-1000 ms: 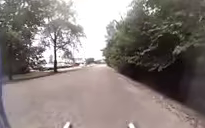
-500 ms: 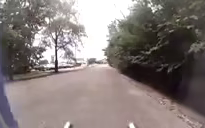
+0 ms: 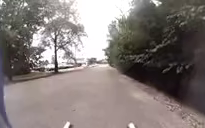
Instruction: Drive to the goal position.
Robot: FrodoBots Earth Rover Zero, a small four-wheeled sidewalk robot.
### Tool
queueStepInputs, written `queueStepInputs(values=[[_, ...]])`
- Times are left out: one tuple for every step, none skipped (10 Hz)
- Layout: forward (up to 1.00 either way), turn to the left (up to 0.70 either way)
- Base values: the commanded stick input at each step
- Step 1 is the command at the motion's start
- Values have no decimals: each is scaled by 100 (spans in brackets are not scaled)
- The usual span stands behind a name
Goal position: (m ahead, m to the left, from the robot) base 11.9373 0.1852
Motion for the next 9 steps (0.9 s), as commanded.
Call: queueStepInputs(values=[[60,0],[60,0],[60,0],[60,0],[60,0],[60,0],[60,0],[60,0],[60,0]])
